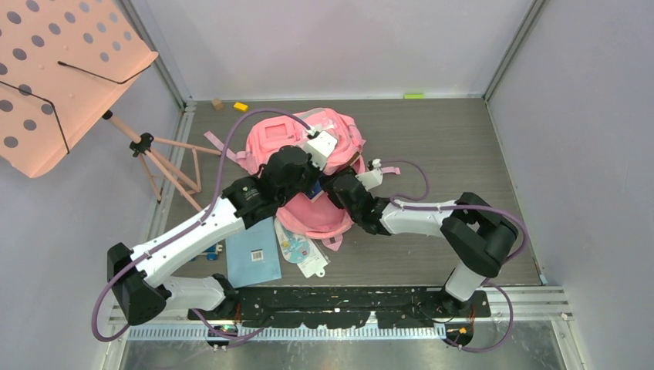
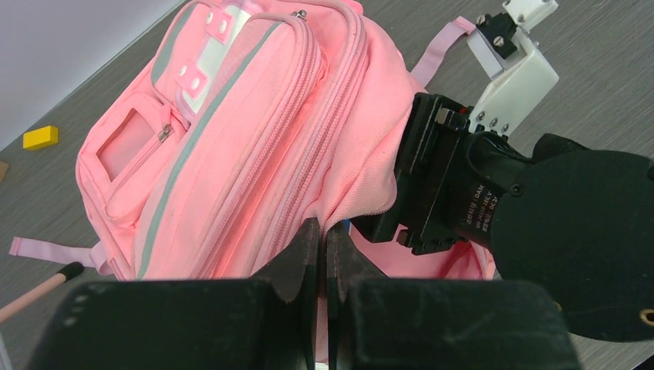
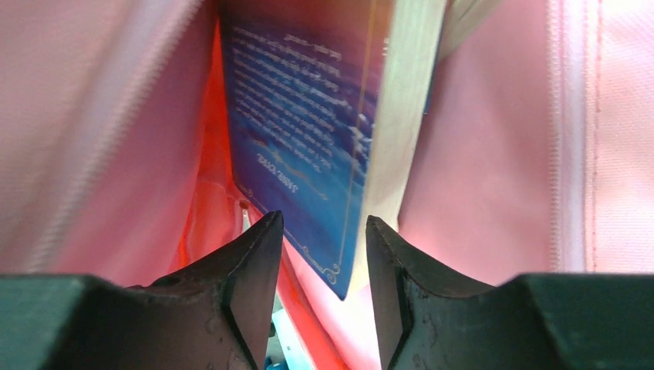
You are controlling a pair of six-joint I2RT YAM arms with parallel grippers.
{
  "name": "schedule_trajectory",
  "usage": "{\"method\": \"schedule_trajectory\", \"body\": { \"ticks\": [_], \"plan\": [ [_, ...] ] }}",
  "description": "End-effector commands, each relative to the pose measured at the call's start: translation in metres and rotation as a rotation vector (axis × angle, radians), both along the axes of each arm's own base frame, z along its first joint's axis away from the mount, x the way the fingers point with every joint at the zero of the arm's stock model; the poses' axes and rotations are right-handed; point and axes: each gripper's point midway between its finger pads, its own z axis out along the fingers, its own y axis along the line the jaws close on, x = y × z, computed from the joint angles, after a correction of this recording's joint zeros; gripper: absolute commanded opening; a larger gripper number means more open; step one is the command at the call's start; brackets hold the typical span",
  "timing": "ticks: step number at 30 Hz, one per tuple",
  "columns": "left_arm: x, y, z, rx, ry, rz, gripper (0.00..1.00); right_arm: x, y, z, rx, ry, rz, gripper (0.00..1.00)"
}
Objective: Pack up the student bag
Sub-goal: Place the book in the student bag.
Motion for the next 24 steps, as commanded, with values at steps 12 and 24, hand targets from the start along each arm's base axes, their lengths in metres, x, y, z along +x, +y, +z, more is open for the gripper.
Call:
{"method": "schedule_trajectory", "body": {
  "ticks": [12,24],
  "plan": [
    [-0.004,-0.010,0.048,-0.142,-0.086,-0.037,0.00,0.067,0.021,0.015,0.037,-0.145,-0.049,0.39],
    [-0.002,-0.015,0.039,-0.135,-0.062,-0.038,0.00,0.090,0.003,0.023,-0.020,-0.233,-0.063,0.39]
  ]
}}
